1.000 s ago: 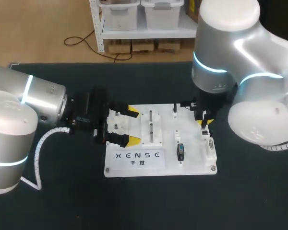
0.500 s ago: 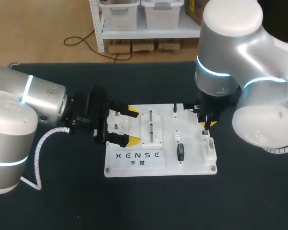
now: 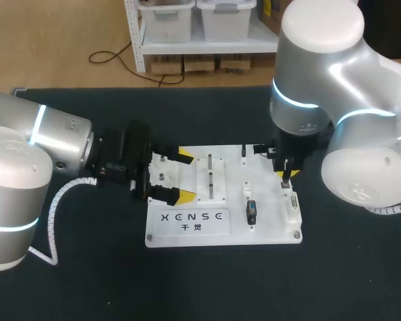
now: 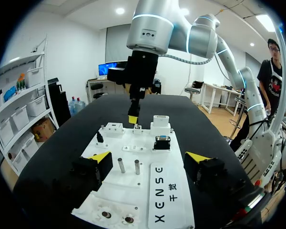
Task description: Insert the Ethernet cable into its matching sockets.
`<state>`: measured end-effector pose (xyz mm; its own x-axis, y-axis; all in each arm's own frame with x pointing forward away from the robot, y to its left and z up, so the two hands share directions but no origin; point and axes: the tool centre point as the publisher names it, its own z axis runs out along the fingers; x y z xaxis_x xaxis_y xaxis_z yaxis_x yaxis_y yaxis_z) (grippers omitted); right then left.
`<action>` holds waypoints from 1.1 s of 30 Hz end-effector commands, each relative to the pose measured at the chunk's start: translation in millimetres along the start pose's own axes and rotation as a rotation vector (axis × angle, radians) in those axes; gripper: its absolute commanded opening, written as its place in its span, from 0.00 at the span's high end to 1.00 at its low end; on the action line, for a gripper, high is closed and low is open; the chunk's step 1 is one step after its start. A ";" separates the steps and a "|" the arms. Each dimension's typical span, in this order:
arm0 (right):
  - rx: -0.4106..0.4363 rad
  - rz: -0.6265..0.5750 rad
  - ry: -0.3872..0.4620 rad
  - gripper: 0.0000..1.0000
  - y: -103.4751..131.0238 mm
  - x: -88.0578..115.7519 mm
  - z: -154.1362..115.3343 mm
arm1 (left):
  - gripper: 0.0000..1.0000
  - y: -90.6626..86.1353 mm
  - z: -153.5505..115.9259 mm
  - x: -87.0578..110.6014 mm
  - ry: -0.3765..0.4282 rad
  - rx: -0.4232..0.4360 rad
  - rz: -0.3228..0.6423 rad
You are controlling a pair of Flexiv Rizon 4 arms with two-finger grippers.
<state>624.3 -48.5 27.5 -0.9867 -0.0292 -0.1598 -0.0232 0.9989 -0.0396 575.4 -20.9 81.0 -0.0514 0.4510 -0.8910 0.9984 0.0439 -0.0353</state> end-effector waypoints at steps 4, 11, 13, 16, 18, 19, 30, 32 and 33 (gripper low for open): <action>0.005 -0.002 0.003 1.00 -1.1 0.3 3.3 | 0.00 -0.2 0.4 1.7 -0.006 -0.002 0.003; 0.005 -0.002 0.020 1.00 0.4 4.7 11.1 | 0.00 -0.2 0.4 1.7 -0.006 -0.002 0.003; 0.008 -0.001 0.026 1.00 0.3 6.3 15.4 | 0.00 -0.2 0.4 1.7 -0.006 -0.002 0.003; 0.014 -0.003 0.034 1.00 0.2 8.1 18.6 | 0.00 -0.2 0.4 1.7 -0.006 -0.002 0.003; 0.018 -0.004 0.036 1.00 -0.1 8.7 20.3 | 0.00 -0.2 0.4 1.7 -0.006 -0.002 0.003; 0.019 -0.004 0.037 1.00 0.0 8.8 21.0 | 0.00 -0.2 0.4 1.7 -0.006 -0.002 0.003; 0.031 -0.006 0.038 1.00 -0.3 7.6 28.3 | 0.00 -0.2 0.4 1.7 -0.006 -0.002 0.003; 0.029 -0.012 0.035 1.00 -0.3 7.6 27.3 | 0.00 -0.2 0.4 1.7 -0.006 -0.002 0.003; 0.026 -0.016 0.027 1.00 -0.2 7.2 24.9 | 0.00 -0.2 0.4 1.7 -0.006 -0.002 0.003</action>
<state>621.3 -49.2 15.6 -0.9914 -0.0425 -0.1240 -0.0340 0.9970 -0.0700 575.4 -20.9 81.0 -0.0514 0.4510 -0.8910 0.9984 0.0439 -0.0353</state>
